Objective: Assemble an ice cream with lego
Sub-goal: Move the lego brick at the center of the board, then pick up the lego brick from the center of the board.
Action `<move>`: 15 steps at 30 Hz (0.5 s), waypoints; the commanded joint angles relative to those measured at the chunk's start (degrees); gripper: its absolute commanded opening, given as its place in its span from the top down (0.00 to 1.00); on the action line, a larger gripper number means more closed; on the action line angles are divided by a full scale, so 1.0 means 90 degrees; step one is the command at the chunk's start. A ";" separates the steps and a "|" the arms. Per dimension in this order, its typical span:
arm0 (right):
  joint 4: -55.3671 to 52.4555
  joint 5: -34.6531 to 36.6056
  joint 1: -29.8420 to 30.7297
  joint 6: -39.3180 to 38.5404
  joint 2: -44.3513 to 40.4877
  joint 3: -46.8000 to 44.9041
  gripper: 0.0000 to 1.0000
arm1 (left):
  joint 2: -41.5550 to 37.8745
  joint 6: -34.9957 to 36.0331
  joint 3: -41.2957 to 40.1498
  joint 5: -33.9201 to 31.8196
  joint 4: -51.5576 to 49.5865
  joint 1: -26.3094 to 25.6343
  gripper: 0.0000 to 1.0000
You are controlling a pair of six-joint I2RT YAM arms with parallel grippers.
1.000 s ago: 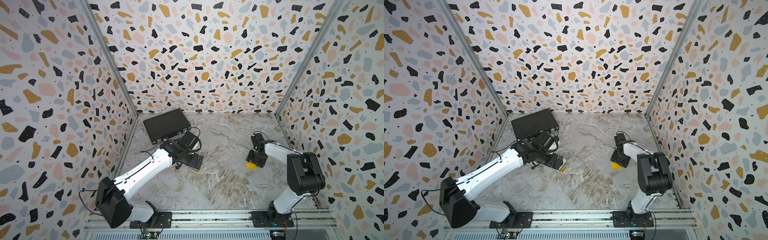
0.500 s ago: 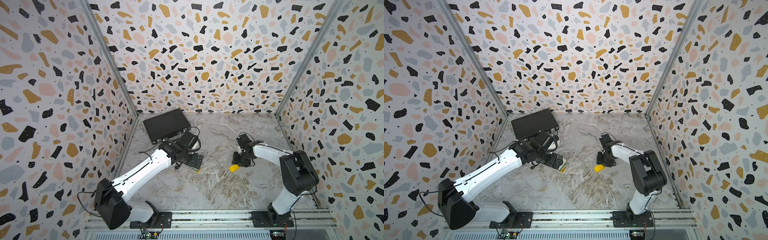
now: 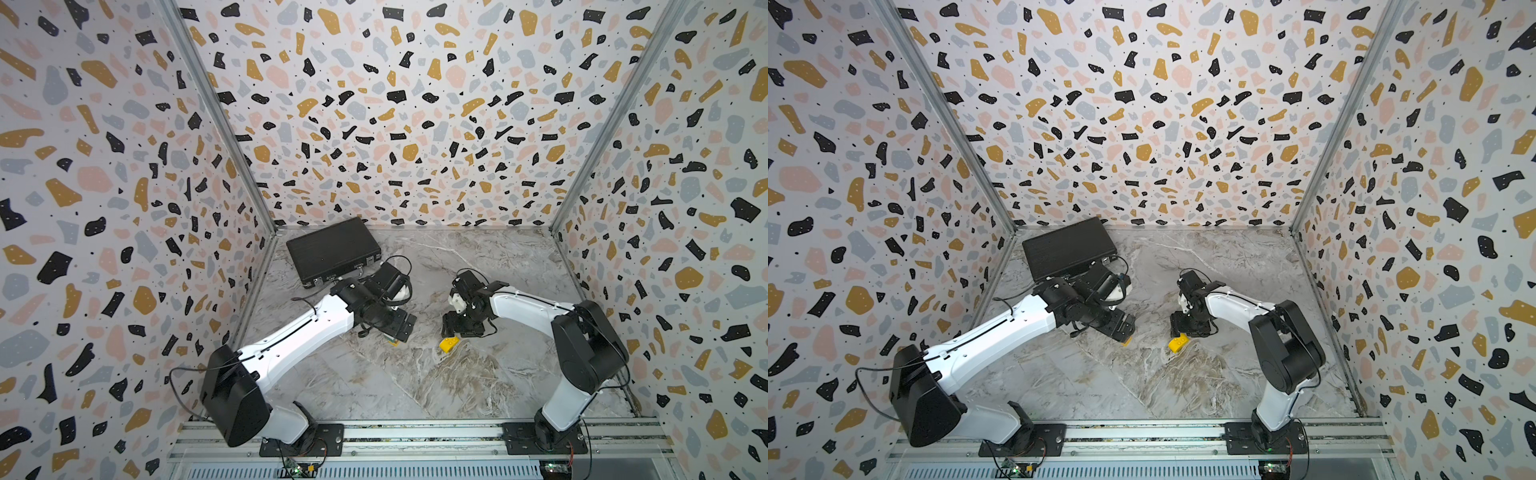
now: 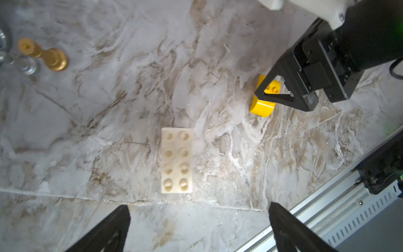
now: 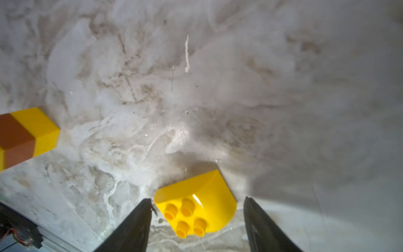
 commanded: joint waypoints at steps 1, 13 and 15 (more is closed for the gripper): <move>0.0701 -0.0026 -0.0549 0.0831 -0.1134 -0.0218 0.28 | 0.0474 0.0283 0.0832 -0.0188 -0.0238 -0.0657 0.01; 0.2484 0.1474 -0.2542 0.2202 -0.3019 -0.2801 0.37 | 0.3983 0.0935 0.3574 -0.0327 -0.0939 -0.1405 0.25; 0.2673 0.1519 -0.2542 0.2241 -0.3061 -0.2973 0.38 | 0.4451 0.0869 0.4000 -0.0275 -0.1088 -0.1406 0.25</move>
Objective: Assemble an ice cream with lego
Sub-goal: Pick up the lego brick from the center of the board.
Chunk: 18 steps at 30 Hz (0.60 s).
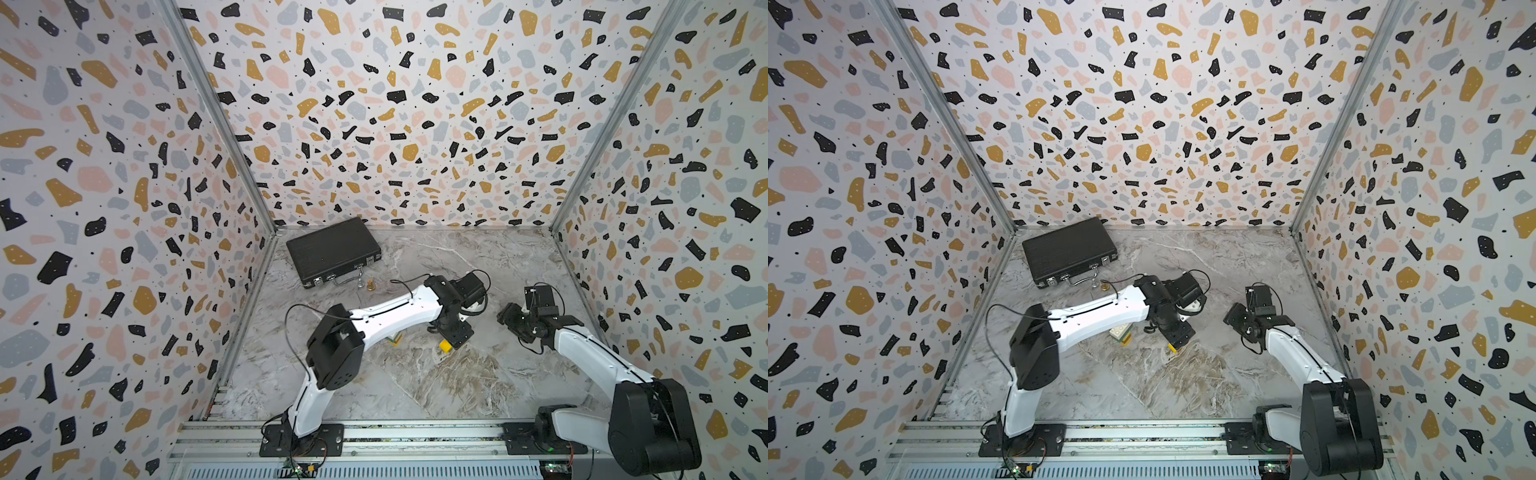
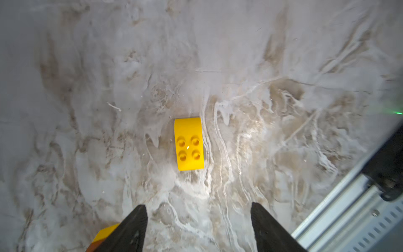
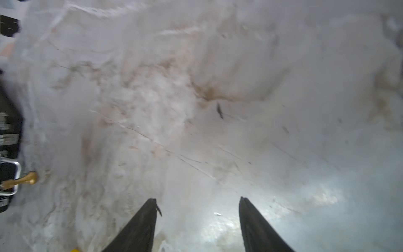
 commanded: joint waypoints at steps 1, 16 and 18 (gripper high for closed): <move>0.0693 0.0376 0.0010 0.0269 -0.0224 -0.0111 0.38 | 0.0530 0.0024 0.0606 -0.0054 -0.0510 0.0023 0.26; 0.1069 0.0262 0.0007 0.0388 -0.0135 -0.0323 0.41 | 0.1434 -0.0254 0.1001 0.0161 -0.0481 0.0209 0.48; 0.1079 0.0267 0.0008 0.0381 -0.0153 -0.0323 0.41 | 0.1515 -0.0274 0.1050 0.0181 -0.0514 0.0209 0.49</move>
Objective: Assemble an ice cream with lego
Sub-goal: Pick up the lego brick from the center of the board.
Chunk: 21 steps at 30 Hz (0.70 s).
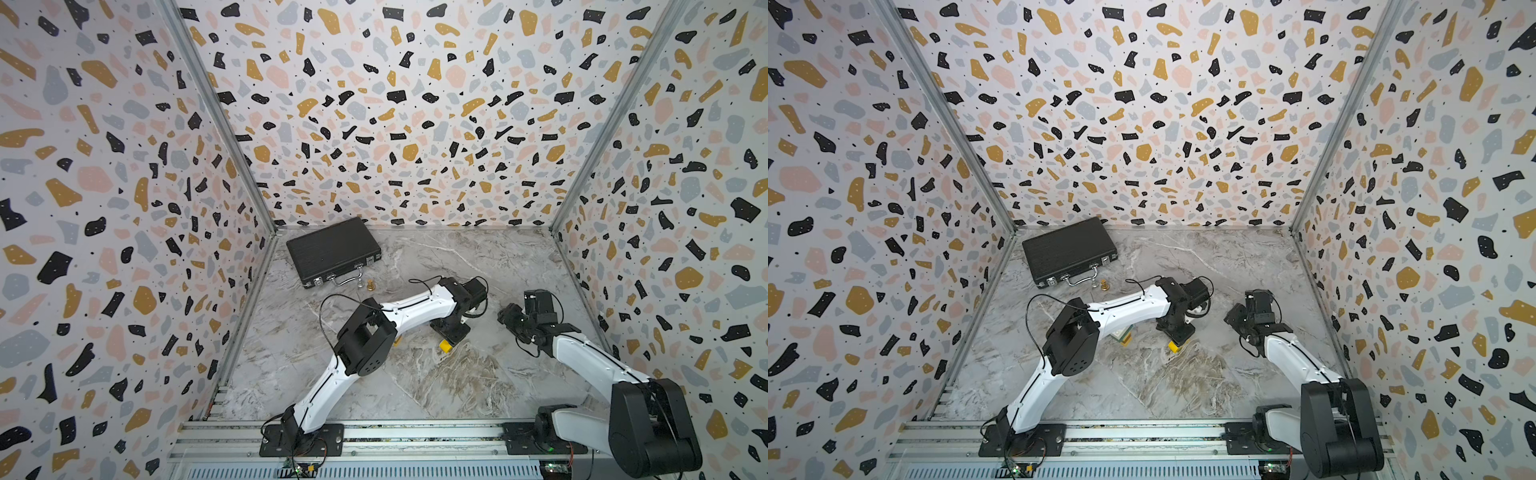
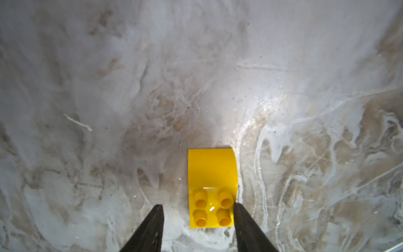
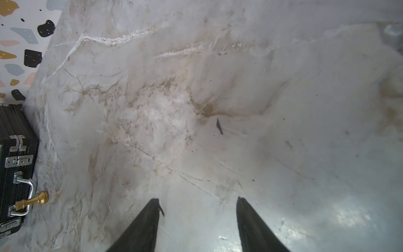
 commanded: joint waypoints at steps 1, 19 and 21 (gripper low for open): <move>0.0037 0.0041 0.0009 0.0030 -0.0121 -0.0017 0.41 | 0.0220 -0.0083 0.0234 0.0151 -0.0173 0.0014 0.49; 0.0754 -0.0727 0.0010 -0.0039 0.0156 -0.0080 0.53 | -0.0671 -0.0441 0.0001 -0.0068 -0.0275 0.0084 1.00; 0.1379 -0.1438 0.0076 0.0013 0.0451 -0.0110 0.54 | -0.1248 -0.0653 -0.0172 -0.0157 -0.0432 0.0209 1.00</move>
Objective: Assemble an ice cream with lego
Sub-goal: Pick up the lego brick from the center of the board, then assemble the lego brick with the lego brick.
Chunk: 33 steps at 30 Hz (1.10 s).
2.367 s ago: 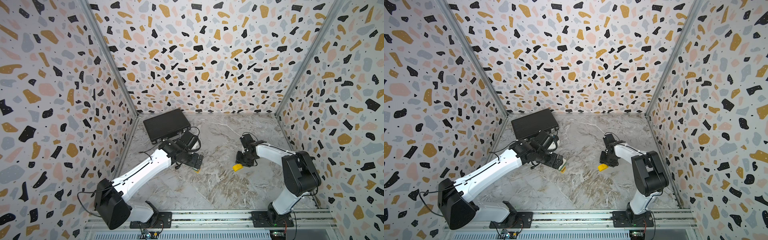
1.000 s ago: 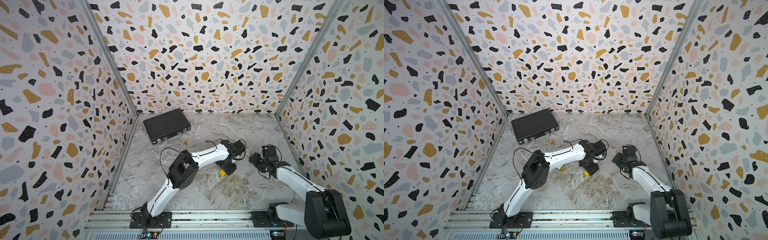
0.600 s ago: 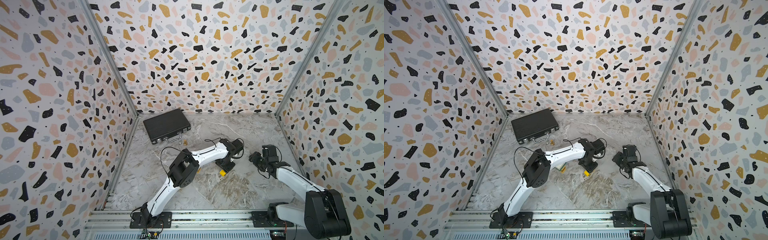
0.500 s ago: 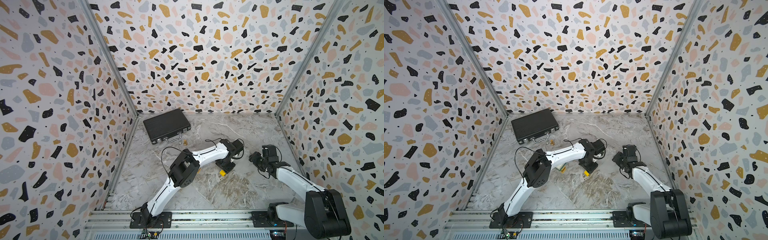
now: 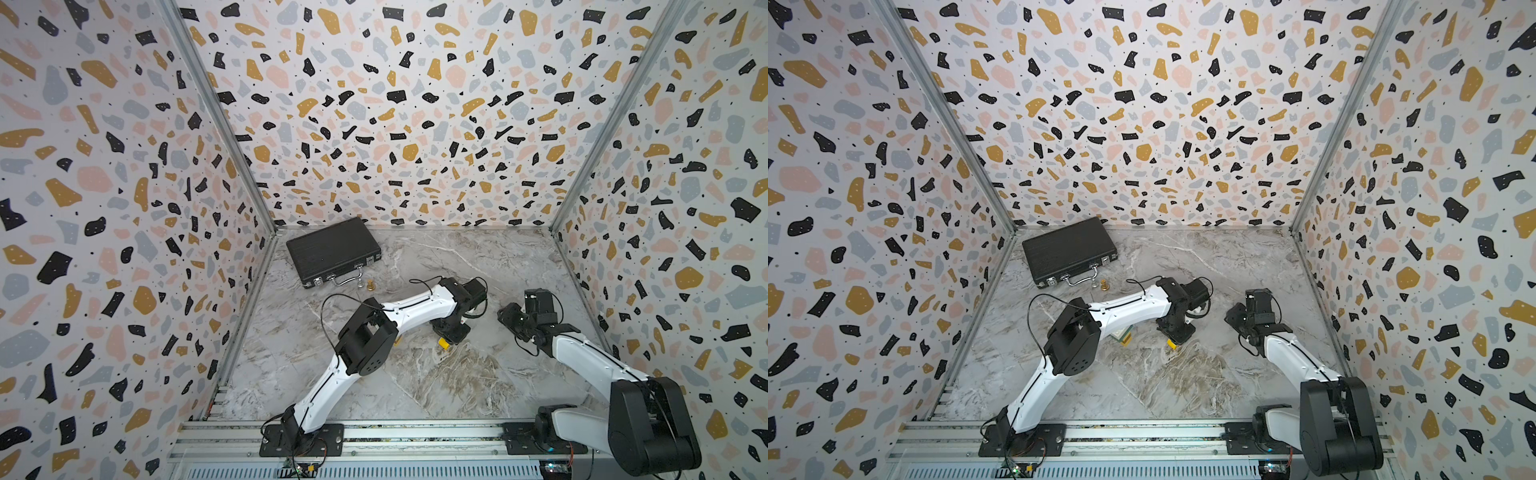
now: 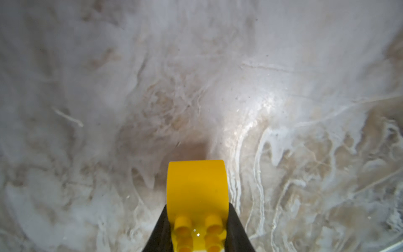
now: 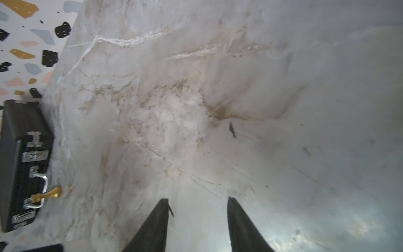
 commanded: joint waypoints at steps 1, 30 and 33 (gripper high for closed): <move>0.1054 -0.1164 0.0149 0.0031 0.0433 -0.0025 0.54 | -0.1226 -0.0369 -0.0111 -0.0230 -0.0518 0.0212 1.00; 0.1721 -0.2848 0.3023 -0.1193 0.2776 0.1631 0.47 | -0.2971 -0.0277 -0.2289 -0.0192 -0.0891 0.1680 1.00; 0.1606 -0.2833 0.3067 -0.1241 0.2853 0.1708 0.46 | -0.3027 -0.0271 -0.2367 -0.0190 -0.0888 0.1670 1.00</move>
